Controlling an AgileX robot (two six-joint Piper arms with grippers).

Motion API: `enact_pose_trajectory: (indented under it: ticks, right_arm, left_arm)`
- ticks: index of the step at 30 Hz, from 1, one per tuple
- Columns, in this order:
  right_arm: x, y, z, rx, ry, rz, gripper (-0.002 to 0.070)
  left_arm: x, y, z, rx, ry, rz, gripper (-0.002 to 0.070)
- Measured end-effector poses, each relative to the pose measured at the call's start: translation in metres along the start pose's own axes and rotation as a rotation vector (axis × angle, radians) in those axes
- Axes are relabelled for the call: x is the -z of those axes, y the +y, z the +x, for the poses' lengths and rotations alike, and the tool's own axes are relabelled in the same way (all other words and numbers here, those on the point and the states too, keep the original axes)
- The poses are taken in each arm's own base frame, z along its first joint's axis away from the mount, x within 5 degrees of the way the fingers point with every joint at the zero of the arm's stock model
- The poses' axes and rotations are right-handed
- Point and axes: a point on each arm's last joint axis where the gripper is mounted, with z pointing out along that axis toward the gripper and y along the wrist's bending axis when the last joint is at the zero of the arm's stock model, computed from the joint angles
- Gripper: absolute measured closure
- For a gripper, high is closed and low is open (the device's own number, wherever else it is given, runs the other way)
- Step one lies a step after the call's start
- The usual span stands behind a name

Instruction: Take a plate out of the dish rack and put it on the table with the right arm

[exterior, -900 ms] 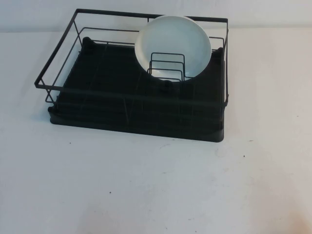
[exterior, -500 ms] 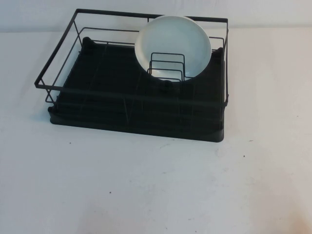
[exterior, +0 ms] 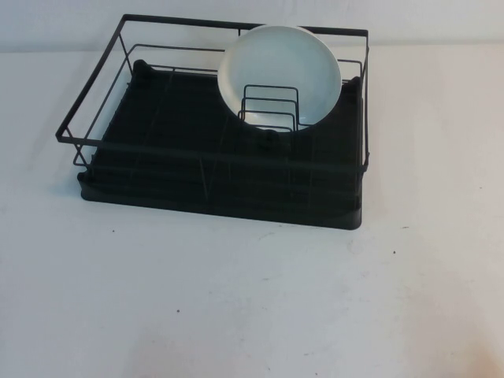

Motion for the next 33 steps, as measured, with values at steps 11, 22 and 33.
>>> enact_pose_trajectory:
  ticks: [11, 22, 33]
  right_arm:
    - [0.0, 0.0, 0.0, 0.0, 0.0, 0.0, 0.0694]
    - [0.0, 0.006, -0.001, -0.165, -0.008, -0.062, 0.0694]
    - [0.003, 0.008, -0.021, -0.663, -0.191, -0.165, 0.0694]
  left_arm:
    - [0.0, 0.0, 0.0, 0.0, 0.0, 0.0, 0.068]
    - [0.0, 0.0, 0.0, 0.0, 0.0, 0.0, 0.068]
    - [0.0, 0.0, 0.0, 0.0, 0.0, 0.0, 0.068]
